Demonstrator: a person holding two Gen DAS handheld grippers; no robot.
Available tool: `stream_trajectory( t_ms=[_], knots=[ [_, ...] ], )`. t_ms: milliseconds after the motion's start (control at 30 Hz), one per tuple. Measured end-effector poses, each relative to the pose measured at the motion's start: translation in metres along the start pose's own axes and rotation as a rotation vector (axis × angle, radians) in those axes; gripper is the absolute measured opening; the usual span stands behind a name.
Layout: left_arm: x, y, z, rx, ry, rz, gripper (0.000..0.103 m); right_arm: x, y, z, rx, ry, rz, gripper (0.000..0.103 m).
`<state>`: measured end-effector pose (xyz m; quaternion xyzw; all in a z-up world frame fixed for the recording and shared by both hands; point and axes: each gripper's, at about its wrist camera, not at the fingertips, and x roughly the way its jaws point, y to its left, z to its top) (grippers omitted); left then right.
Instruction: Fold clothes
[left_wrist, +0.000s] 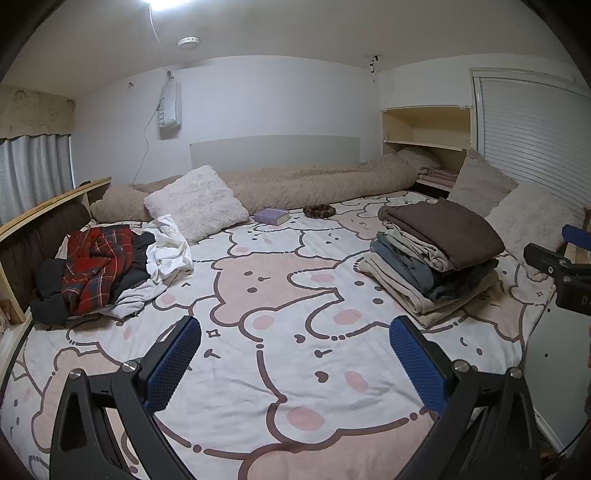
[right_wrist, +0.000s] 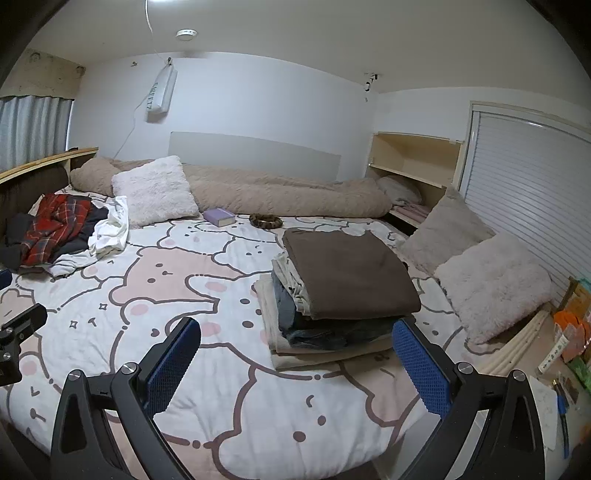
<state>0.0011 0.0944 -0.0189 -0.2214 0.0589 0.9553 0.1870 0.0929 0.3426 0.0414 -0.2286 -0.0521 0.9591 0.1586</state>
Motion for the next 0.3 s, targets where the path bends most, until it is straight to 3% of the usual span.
stream_trajectory(
  t_ms=[300],
  knots=[
    [-0.0020,0.0004,-0.0014,-0.001,0.003,-0.017,0.103,-0.0008,0.0023,-0.0003,-0.011,0.005,0.007,0.103]
  ],
)
